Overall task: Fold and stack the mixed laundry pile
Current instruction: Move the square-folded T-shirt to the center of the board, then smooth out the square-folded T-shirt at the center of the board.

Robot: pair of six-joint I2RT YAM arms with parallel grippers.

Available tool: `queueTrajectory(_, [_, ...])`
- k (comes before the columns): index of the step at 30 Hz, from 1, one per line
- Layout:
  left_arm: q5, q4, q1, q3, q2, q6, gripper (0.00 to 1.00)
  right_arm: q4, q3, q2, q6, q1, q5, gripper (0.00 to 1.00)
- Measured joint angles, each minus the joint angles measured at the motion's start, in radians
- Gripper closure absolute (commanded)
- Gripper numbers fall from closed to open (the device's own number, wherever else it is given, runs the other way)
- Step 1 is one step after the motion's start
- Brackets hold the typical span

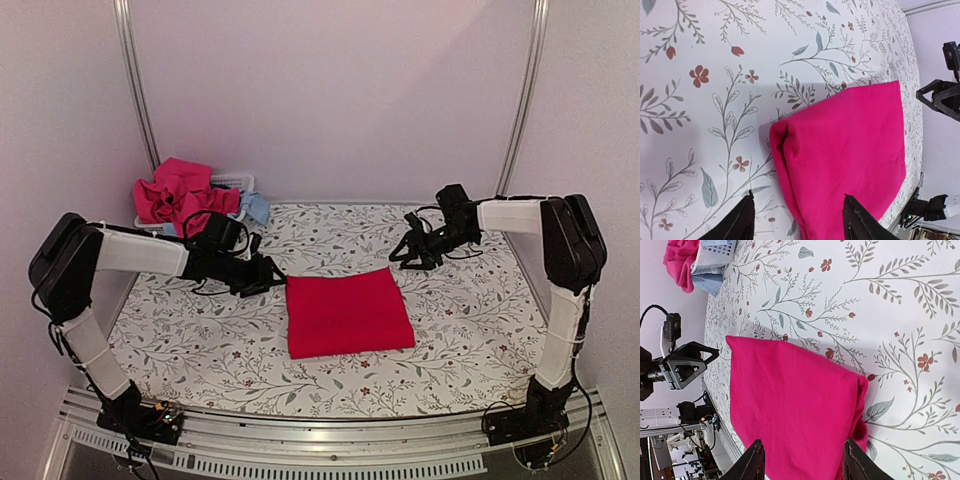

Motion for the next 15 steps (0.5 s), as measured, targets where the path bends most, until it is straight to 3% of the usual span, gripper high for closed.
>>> queueTrajectory(7, [0.029, 0.061, 0.005, 0.101, 0.167, 0.009, 0.38, 0.004, 0.121, 0.173, -0.001, 0.002, 0.004, 0.48])
queueTrajectory(15, [0.034, 0.087, 0.005, 0.168, 0.247, 0.0, 0.39, 0.001, 0.151, 0.259, -0.006, 0.021, -0.008, 0.49])
